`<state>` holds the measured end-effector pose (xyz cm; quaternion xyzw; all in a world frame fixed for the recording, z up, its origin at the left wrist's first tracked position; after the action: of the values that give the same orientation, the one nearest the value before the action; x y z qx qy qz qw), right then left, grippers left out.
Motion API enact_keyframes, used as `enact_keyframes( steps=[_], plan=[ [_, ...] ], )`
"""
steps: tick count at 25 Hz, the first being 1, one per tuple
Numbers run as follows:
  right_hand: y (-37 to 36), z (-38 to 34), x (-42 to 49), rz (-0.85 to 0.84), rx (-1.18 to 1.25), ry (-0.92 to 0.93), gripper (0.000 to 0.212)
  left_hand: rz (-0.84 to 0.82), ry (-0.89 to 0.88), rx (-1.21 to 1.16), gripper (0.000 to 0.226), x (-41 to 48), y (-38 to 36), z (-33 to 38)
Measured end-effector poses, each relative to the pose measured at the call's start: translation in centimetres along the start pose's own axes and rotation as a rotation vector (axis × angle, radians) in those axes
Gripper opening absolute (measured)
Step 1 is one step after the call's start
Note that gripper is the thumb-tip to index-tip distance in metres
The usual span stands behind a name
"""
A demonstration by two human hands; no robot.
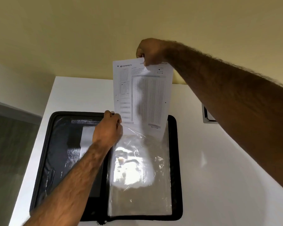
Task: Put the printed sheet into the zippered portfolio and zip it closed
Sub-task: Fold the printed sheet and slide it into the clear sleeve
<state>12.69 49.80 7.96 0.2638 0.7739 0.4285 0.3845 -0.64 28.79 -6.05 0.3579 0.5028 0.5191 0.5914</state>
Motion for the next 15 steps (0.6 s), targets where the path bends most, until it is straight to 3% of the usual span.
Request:
enact_keyframes(
  steps=[2, 6, 9, 12, 15],
  plan=[
    [-1.3, 0.3, 0.5, -0.022, 0.019, -0.003, 0.023, -0.047, 0.039, 0.029, 0.017, -0.5, -0.2, 1.6],
    [-3.3, 0.7, 1.2, -0.060, 0.058, -0.017, 0.019, -0.126, -0.186, -0.050, 0.030, -1.1, -2.4, 6.4],
    [-4.2, 1.0, 1.3, -0.058, 0.113, -0.024, 0.019, -0.158, -0.244, -0.148, 0.023, -1.0, -4.1, 9.5],
    [-4.8, 1.4, 1.1, -0.070, 0.143, -0.037, 0.023, -0.134, -0.210, -0.212, 0.014, -0.3, -5.2, 11.9],
    [-5.3, 1.8, 1.0, -0.073, 0.137, -0.025, 0.025, -0.091, -0.123, -0.274, 0.020, 0.5, -5.5, 12.7]
  ],
)
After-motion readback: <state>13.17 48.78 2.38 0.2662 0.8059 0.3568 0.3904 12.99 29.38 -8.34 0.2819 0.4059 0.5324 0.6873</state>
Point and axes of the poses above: each hand's wrist, its own x-axis towards the middle knuckle, its own y-axis out of the back of the hand, z = x × y, the point moved 8 cm from there along x, towards the middle knuckle, and after that the axes turned 10 degrees about x, right-handed, at the moved point
